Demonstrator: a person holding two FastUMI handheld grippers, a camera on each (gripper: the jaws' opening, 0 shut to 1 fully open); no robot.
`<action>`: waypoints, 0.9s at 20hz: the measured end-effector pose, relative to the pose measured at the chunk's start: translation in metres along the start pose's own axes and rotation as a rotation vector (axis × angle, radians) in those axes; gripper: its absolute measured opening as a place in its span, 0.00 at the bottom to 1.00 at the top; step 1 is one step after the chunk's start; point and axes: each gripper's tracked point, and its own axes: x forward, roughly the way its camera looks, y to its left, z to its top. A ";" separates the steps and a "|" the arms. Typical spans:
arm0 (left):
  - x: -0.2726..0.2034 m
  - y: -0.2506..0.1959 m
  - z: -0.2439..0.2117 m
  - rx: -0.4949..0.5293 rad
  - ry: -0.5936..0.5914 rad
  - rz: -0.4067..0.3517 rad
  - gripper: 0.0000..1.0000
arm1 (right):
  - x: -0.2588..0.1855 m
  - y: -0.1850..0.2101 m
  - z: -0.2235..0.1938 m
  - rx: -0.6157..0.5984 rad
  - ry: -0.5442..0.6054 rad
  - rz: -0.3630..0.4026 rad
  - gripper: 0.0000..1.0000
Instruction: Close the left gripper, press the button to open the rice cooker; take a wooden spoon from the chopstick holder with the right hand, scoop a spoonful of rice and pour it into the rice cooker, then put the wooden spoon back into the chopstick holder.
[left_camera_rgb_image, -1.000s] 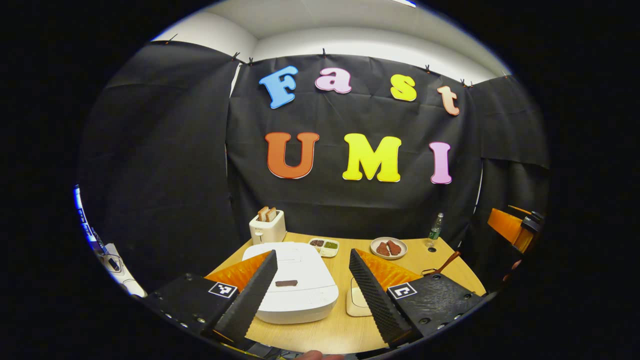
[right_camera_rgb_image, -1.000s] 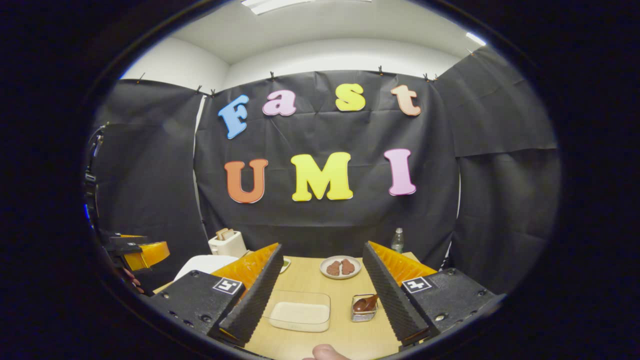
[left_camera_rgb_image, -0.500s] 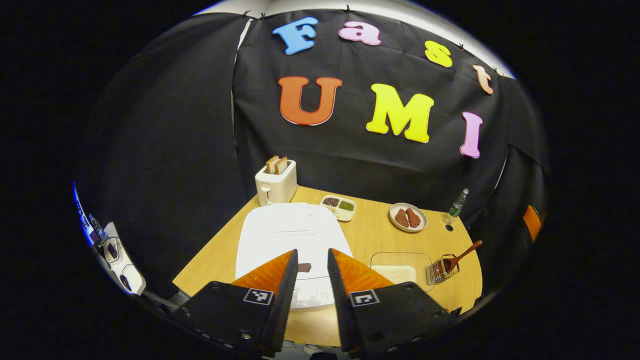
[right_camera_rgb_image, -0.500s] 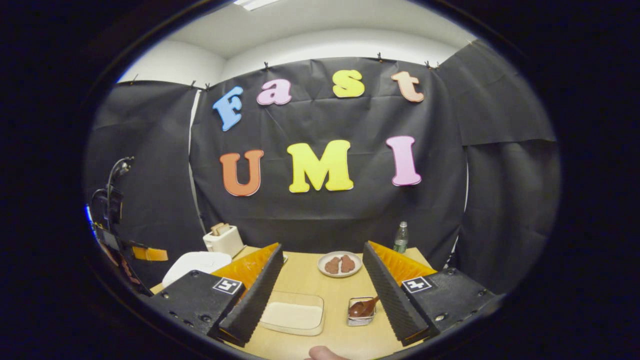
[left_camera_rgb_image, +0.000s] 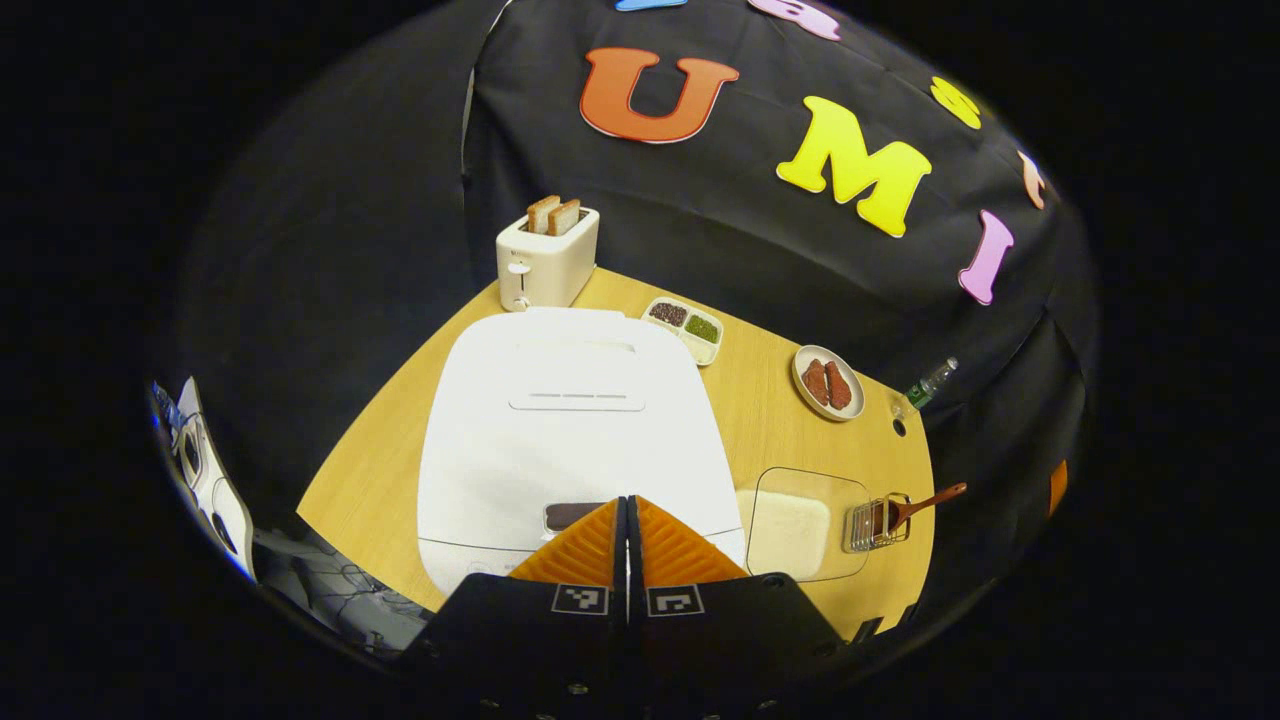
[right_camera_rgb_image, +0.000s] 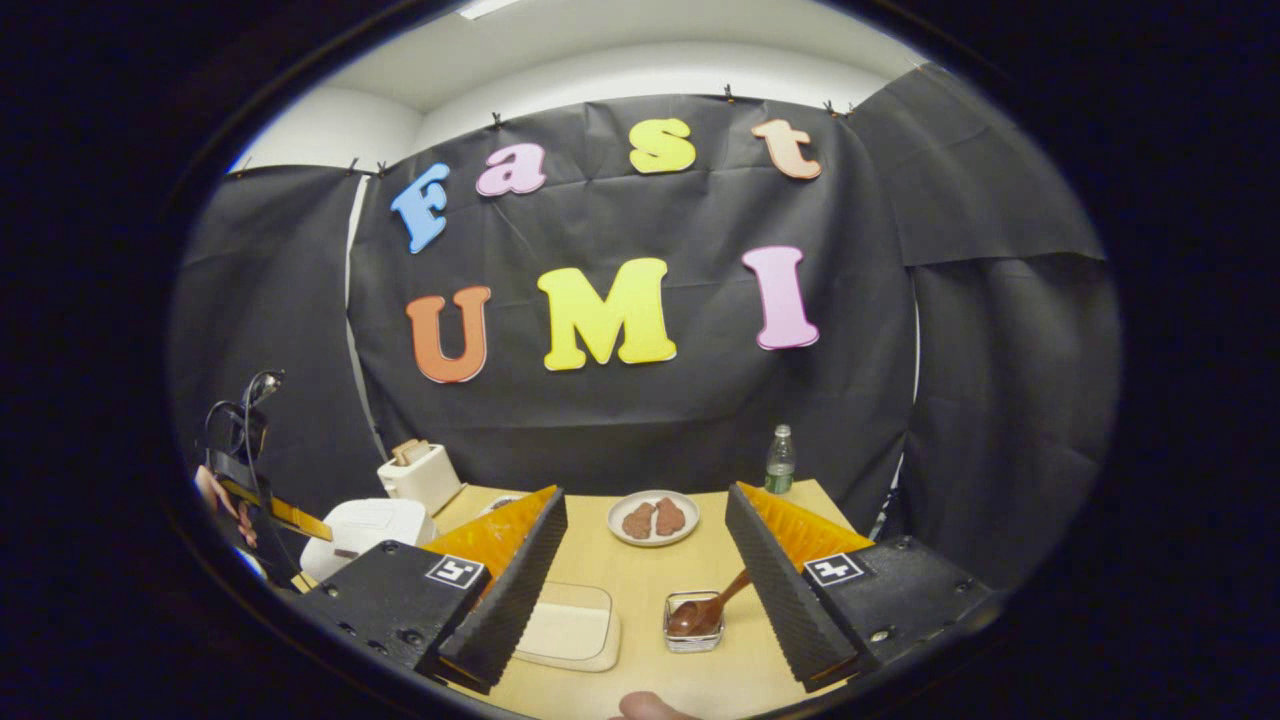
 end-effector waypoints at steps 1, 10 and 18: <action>0.004 0.003 -0.002 -0.013 0.015 0.002 0.00 | 0.003 -0.005 -0.002 0.003 0.011 -0.006 1.00; 0.025 0.016 -0.013 -0.054 0.046 0.039 0.00 | 0.018 -0.010 -0.010 -0.002 0.046 -0.006 0.99; 0.023 0.015 -0.011 -0.090 0.005 0.051 0.00 | 0.017 -0.003 -0.010 -0.007 0.048 0.011 0.99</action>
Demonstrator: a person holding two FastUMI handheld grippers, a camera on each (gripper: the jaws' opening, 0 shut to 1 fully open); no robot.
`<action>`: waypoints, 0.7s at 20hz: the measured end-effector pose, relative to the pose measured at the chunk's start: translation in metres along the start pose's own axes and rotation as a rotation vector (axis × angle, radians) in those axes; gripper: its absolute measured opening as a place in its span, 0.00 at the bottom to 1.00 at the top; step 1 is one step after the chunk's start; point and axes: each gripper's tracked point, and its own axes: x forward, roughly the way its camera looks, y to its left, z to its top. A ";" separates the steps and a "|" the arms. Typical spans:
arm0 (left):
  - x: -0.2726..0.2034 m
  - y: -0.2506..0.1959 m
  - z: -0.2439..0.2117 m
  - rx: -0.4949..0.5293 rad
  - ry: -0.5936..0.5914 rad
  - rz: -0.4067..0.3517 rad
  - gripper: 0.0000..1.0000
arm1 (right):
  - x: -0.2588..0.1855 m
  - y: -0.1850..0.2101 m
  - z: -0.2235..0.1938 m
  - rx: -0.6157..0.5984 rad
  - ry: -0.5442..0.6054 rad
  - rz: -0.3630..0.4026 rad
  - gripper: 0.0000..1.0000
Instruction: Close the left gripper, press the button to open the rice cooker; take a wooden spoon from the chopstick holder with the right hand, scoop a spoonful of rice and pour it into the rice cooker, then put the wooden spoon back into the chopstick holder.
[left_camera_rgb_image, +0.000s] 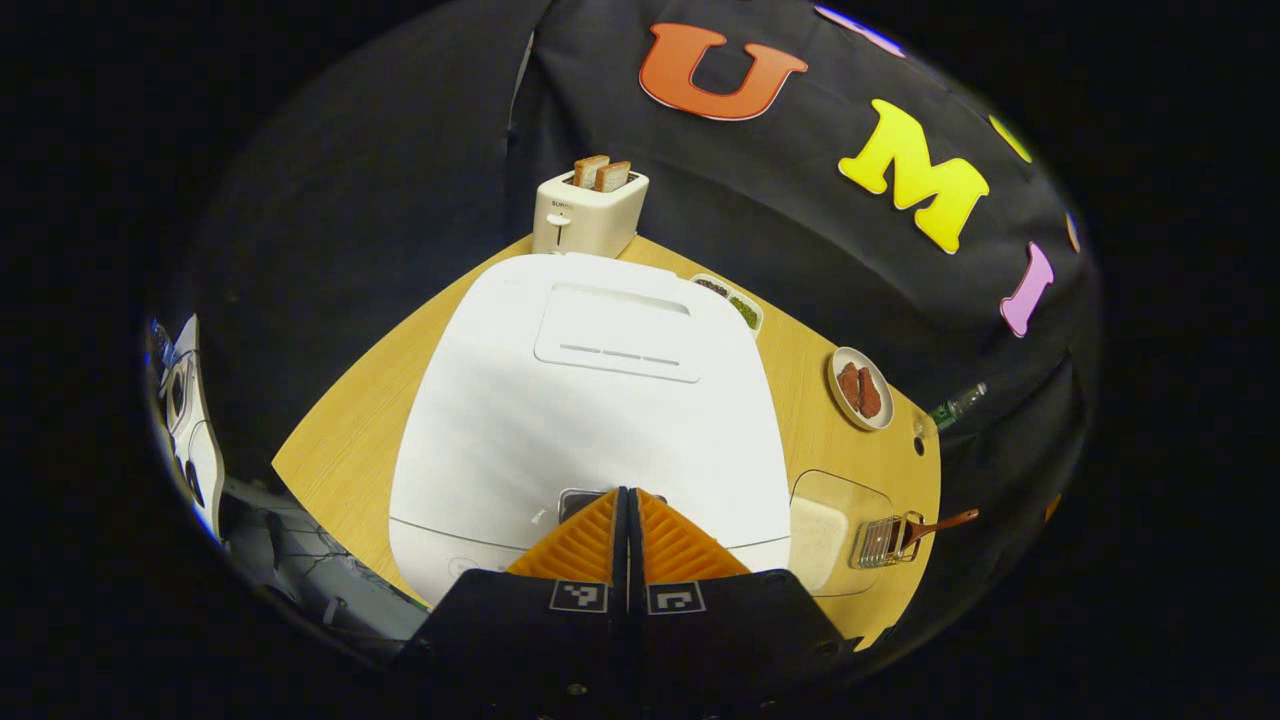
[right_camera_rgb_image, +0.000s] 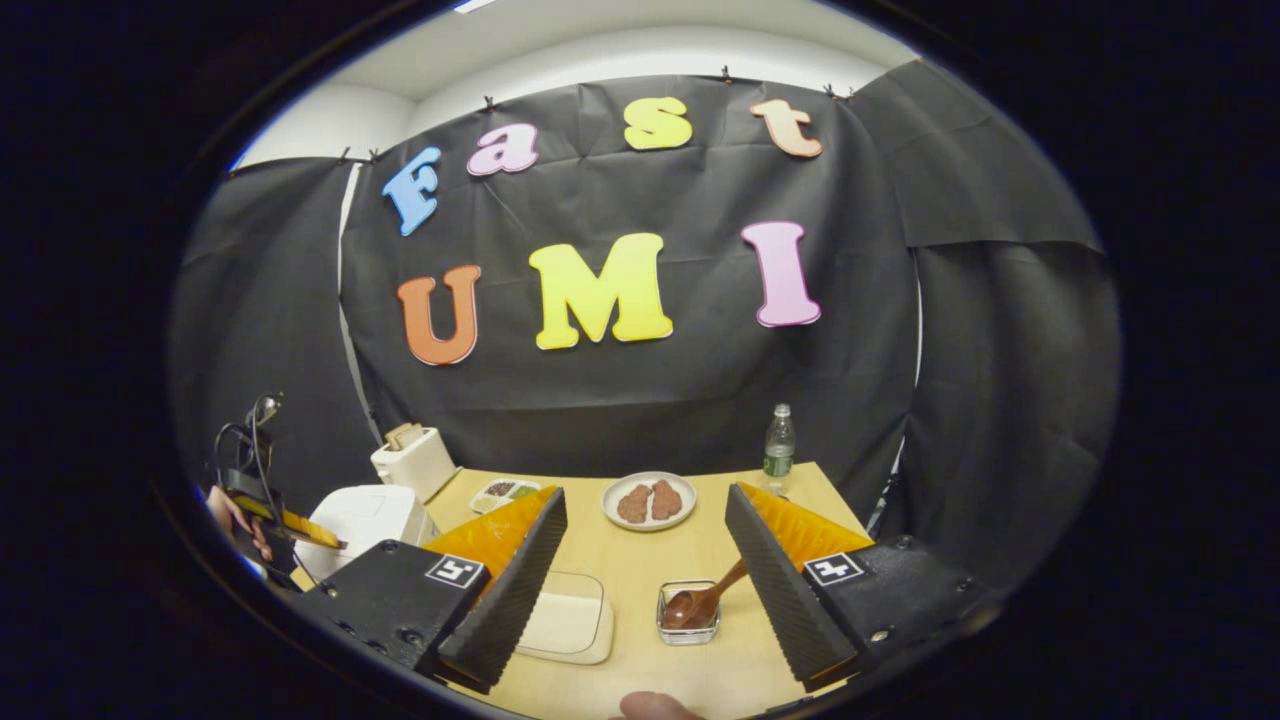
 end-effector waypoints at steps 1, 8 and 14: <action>-0.006 -0.003 0.010 0.005 -0.032 0.006 0.00 | -0.001 -0.002 0.003 -0.007 -0.009 -0.004 0.99; -0.066 -0.034 0.134 0.199 -0.431 0.021 0.02 | -0.011 -0.009 0.014 -0.022 -0.035 -0.022 1.00; -0.125 -0.062 0.217 0.188 -0.737 -0.028 0.24 | -0.018 -0.024 0.017 -0.034 -0.050 -0.044 1.00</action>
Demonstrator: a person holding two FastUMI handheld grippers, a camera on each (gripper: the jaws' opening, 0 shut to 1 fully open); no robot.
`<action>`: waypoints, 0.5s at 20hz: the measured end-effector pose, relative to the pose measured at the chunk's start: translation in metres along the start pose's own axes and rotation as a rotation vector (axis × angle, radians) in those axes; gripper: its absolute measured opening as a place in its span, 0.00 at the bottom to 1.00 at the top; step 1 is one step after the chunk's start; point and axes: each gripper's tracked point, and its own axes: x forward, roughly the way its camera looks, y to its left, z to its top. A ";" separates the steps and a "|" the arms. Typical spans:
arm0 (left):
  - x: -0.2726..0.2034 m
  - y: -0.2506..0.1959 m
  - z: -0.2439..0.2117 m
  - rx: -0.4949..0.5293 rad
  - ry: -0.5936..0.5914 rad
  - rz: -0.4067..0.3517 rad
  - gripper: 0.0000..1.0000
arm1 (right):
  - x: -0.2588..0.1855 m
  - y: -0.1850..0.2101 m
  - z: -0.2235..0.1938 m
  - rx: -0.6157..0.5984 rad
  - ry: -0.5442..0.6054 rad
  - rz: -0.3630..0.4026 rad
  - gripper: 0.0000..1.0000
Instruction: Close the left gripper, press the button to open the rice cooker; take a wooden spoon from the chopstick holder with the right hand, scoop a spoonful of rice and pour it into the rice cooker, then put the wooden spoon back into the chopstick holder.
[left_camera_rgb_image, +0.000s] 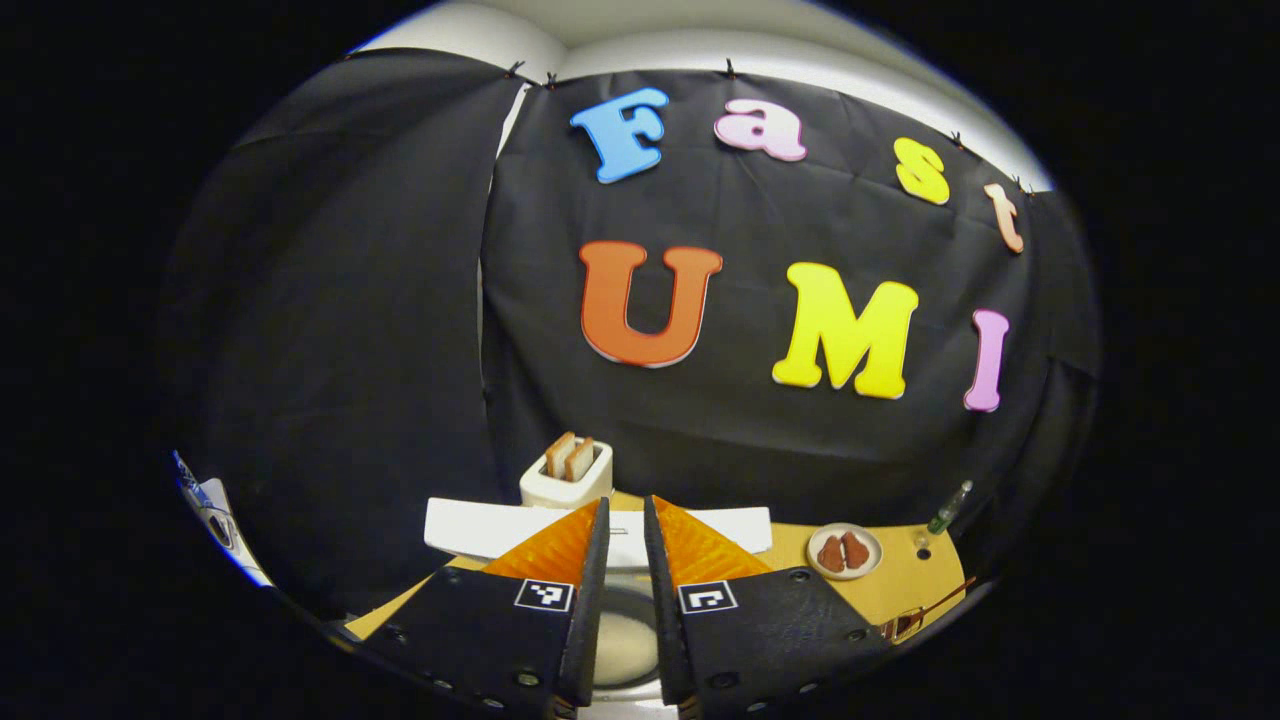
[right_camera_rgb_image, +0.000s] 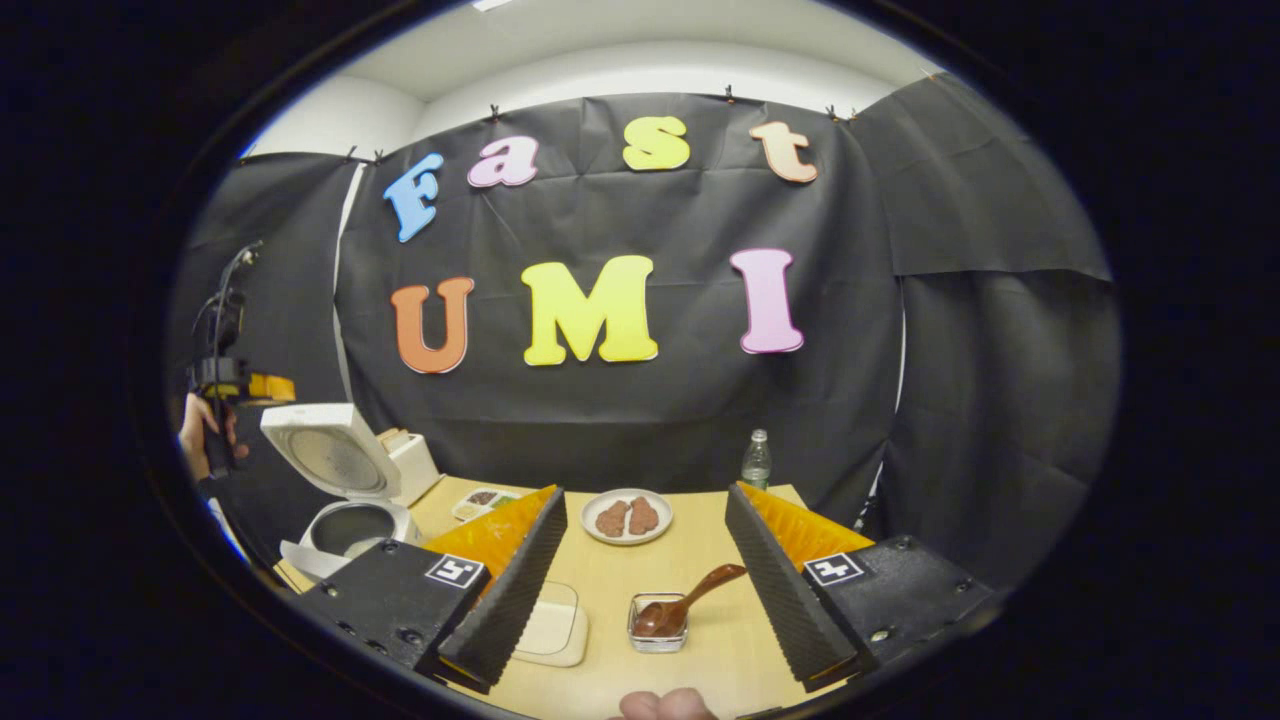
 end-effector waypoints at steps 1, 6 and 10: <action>-0.001 -0.002 0.010 0.001 -0.045 0.001 0.28 | 0.000 -0.003 -0.002 0.005 0.002 -0.003 1.00; -0.041 -0.010 0.017 0.045 -0.110 -0.002 0.77 | 0.000 -0.016 -0.016 0.038 0.032 -0.017 1.00; -0.066 -0.022 0.012 0.080 -0.127 0.000 0.96 | 0.001 -0.022 -0.037 0.056 0.071 -0.018 1.00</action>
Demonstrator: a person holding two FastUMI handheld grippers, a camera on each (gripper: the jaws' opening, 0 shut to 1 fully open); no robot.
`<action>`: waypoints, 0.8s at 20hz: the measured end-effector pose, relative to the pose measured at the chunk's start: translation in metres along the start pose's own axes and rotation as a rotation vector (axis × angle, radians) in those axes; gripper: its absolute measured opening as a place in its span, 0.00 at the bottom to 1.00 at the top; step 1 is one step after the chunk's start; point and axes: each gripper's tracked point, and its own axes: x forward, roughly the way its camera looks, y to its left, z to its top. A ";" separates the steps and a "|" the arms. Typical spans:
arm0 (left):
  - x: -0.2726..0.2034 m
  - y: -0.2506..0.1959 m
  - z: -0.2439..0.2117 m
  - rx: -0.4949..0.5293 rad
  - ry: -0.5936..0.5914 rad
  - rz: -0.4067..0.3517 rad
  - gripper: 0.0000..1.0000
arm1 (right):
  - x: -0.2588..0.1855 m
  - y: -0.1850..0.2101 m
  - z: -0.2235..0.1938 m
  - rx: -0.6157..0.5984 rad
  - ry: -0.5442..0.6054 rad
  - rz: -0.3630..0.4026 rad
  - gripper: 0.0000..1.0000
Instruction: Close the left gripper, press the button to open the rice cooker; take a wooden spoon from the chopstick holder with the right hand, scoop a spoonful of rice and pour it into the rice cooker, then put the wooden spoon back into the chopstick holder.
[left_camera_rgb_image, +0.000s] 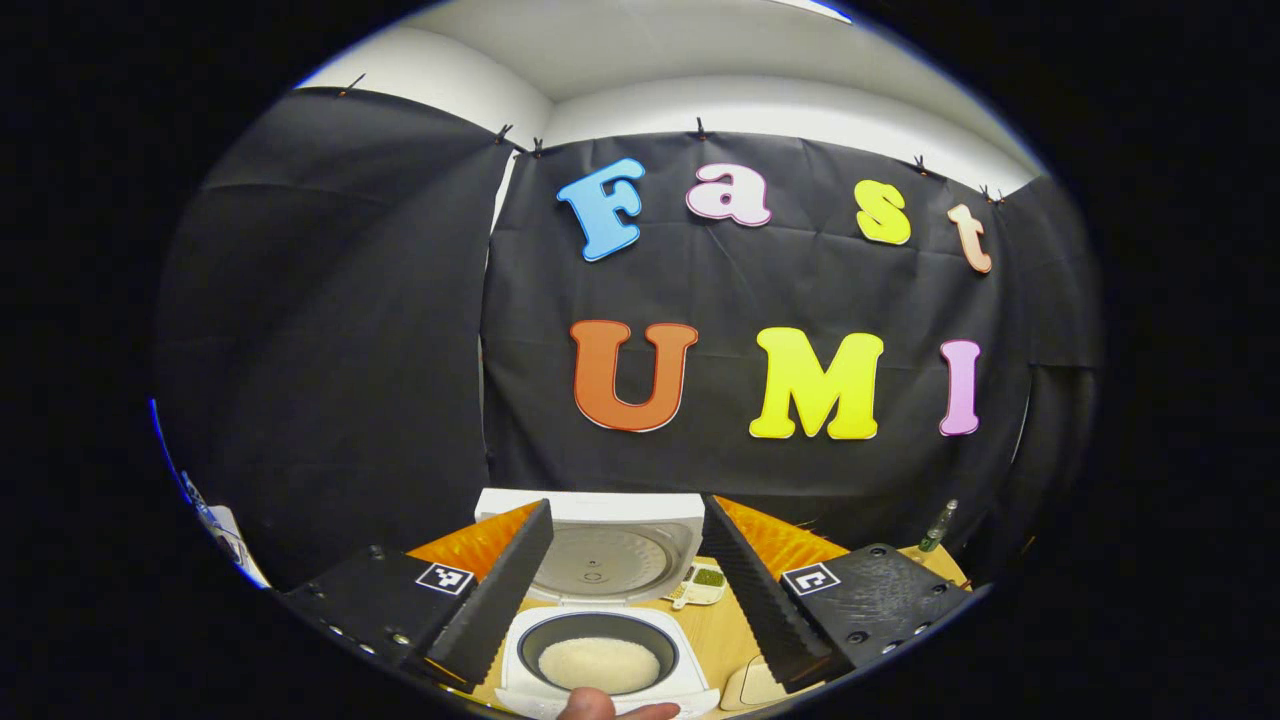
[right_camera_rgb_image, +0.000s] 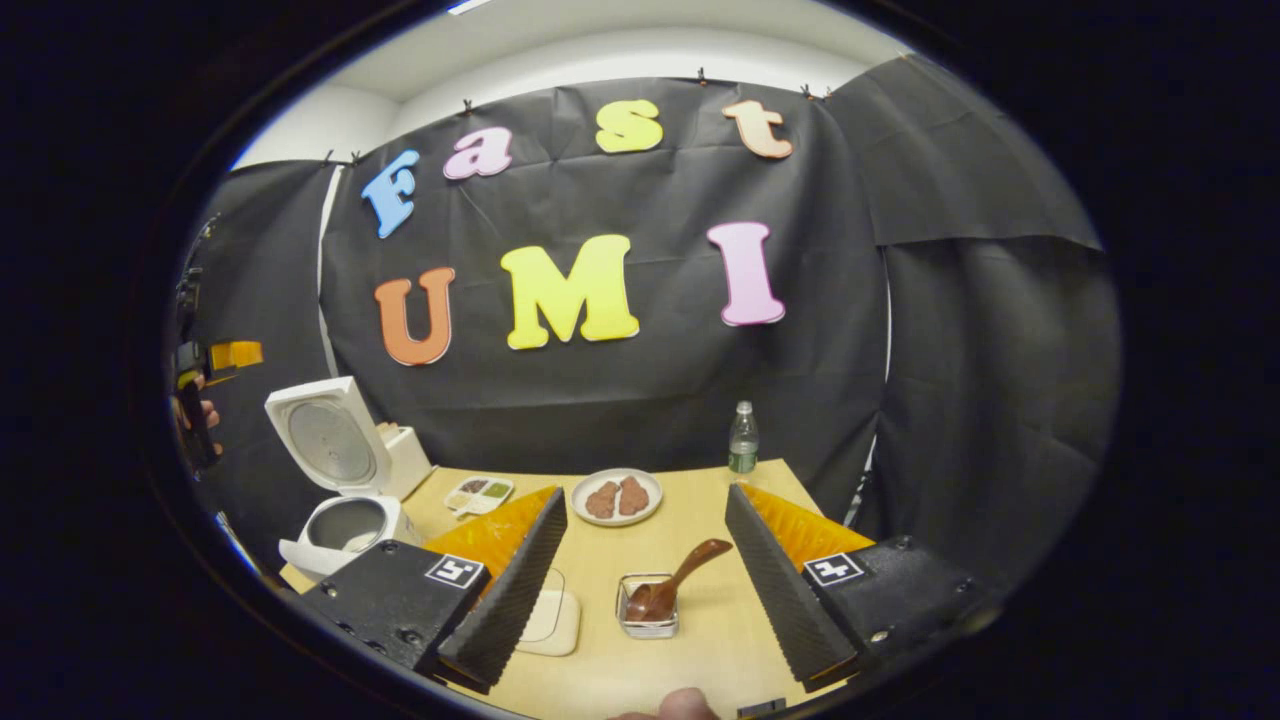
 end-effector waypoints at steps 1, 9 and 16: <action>-0.005 -0.005 0.000 0.007 -0.009 -0.005 0.95 | 0.001 -0.002 -0.006 0.003 0.010 -0.001 1.00; -0.038 -0.051 -0.002 0.046 -0.050 -0.079 0.94 | 0.036 -0.025 -0.073 0.049 0.127 0.005 0.99; -0.052 -0.064 -0.011 0.064 -0.038 -0.051 0.94 | 0.093 -0.035 -0.143 0.145 0.248 0.044 0.93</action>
